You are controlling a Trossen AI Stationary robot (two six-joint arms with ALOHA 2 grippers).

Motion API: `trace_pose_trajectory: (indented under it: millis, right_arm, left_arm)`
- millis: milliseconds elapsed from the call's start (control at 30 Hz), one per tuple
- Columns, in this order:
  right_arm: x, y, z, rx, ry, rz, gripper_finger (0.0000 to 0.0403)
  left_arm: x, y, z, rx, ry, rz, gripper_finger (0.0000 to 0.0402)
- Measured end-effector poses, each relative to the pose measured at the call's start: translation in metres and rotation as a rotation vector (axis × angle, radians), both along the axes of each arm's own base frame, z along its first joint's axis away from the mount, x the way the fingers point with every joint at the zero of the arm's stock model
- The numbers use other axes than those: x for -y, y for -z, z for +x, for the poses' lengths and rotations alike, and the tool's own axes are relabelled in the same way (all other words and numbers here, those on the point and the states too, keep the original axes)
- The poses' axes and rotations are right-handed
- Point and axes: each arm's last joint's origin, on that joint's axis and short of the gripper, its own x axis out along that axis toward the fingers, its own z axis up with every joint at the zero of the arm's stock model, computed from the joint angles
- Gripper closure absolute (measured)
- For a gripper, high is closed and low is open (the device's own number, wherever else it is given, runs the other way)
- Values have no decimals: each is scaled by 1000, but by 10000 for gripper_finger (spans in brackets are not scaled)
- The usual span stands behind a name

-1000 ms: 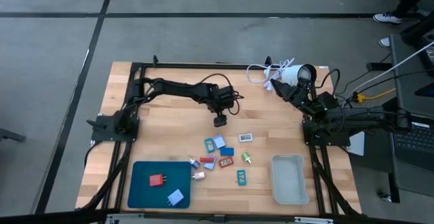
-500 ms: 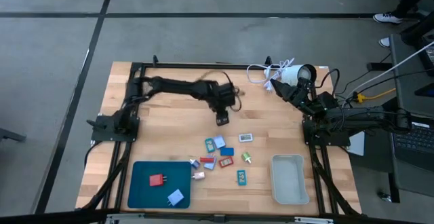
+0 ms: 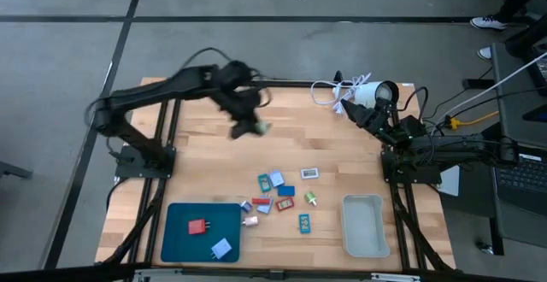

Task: Pick & Place Office items
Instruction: Put the top green charger adapter into the blue bin

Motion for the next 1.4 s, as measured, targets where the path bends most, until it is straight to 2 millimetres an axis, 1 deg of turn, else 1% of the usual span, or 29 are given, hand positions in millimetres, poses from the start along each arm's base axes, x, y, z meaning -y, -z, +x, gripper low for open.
trace_pose_trajectory:
  millis: [100,200,267,333,400,500,600,700,833,900,967,1133,1167,1300,1400]
  right_arm:
    - [0,0,0,-2,1,-3,119]
    - [0,1,0,-14,2,-3,119]
    - [0,1,1,-17,3,-3,119]
    - [0,2,1,-24,3,-1,119]
    - [0,2,1,-24,3,-1,119]
    - [0,2,1,-26,3,-1,119]
    - [0,2,1,-29,3,1,119]
    - [0,3,1,-28,1,5,119]
    - [0,3,1,-26,0,9,119]
    - [0,3,1,-19,-8,24,119]
    - [0,3,1,-17,-10,29,119]
    - [0,3,1,-17,-18,29,119]
    - [0,3,1,-17,-18,29,119]
    - [0,3,1,-17,-18,28,119]
    - [0,3,1,-18,-16,27,119]
  left_arm:
    - [30,-10,-33,-119,59,-40,264]
    - [58,-16,-57,-234,87,-62,264]
    - [78,-17,-67,-301,100,-60,264]
    - [97,-15,-71,-353,114,-39,264]
    - [115,-9,-72,-398,129,-24,264]
    - [143,12,-68,-435,162,-17,264]
    - [166,44,-64,-464,142,-2,264]
    - [183,82,-65,-491,117,-3,264]
    - [196,132,-71,-542,63,-57,264]
    - [198,149,-74,-549,41,-76,264]
    - [198,159,-77,-558,23,-78,264]
    - [197,168,-78,-554,29,-85,263]
    - [197,170,-79,-559,33,-78,254]
    - [200,174,-78,-557,48,-49,177]
    - [202,174,-74,-524,64,-64,136]
